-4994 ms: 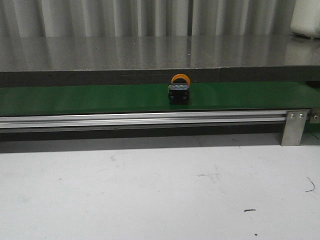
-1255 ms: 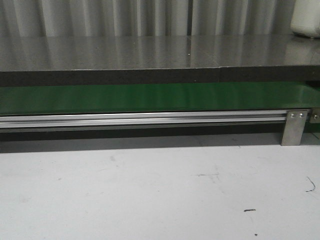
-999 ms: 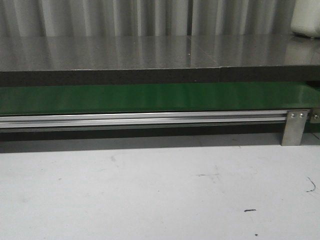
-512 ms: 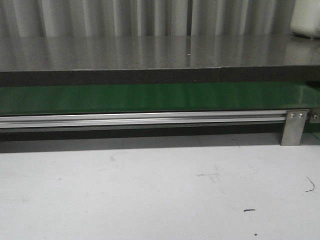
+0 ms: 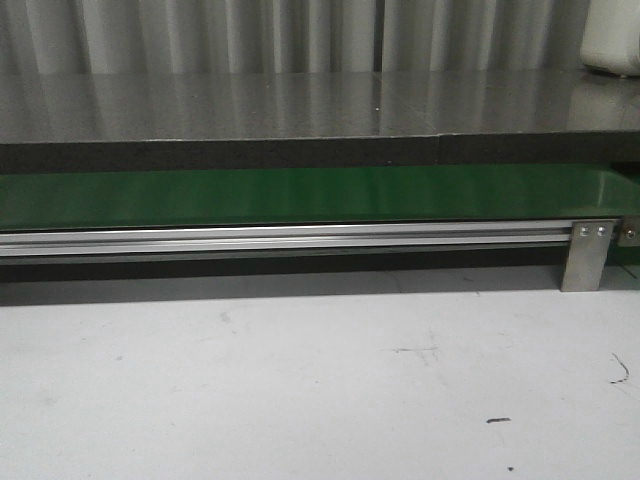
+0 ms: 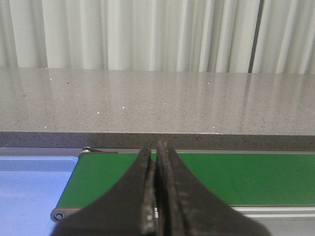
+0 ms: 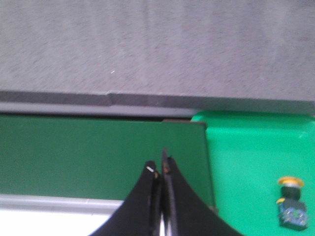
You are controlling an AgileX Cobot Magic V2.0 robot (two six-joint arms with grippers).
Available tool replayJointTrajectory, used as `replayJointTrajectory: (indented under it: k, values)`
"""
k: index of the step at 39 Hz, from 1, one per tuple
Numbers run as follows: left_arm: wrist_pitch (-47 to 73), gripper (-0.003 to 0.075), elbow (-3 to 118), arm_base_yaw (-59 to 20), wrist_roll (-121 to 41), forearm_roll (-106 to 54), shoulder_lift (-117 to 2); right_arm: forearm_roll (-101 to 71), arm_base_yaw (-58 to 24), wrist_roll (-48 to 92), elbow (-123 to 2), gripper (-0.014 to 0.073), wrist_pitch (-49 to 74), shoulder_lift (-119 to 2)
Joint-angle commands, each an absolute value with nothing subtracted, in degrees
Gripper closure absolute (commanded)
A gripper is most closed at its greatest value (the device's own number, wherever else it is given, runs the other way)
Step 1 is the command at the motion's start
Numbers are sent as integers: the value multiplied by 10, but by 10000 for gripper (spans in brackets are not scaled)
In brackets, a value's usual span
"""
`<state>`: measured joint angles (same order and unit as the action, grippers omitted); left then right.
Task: Move button from left to right
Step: 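Lower the button into the green bin and open the right gripper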
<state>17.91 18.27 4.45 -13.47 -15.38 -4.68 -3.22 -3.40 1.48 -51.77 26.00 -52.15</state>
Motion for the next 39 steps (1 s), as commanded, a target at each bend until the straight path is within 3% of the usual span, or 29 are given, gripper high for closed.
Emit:
replayJointTrajectory:
  k: [1,11,20,39]
  values:
    - [132,741,197,41,-132,-162,-53,-31,-59,22,-447,662,182,-456]
    - [132,741,197,41,-132,-162,-53,-63,-80,21,-262,662,175,-251]
    - [132,741,197,41,-132,-162,-53,-66,-80,21,-212,662,174,-118]
    - [132,741,197,41,-132,-162,-53,-66,-80,21,-212,662,174,-102]
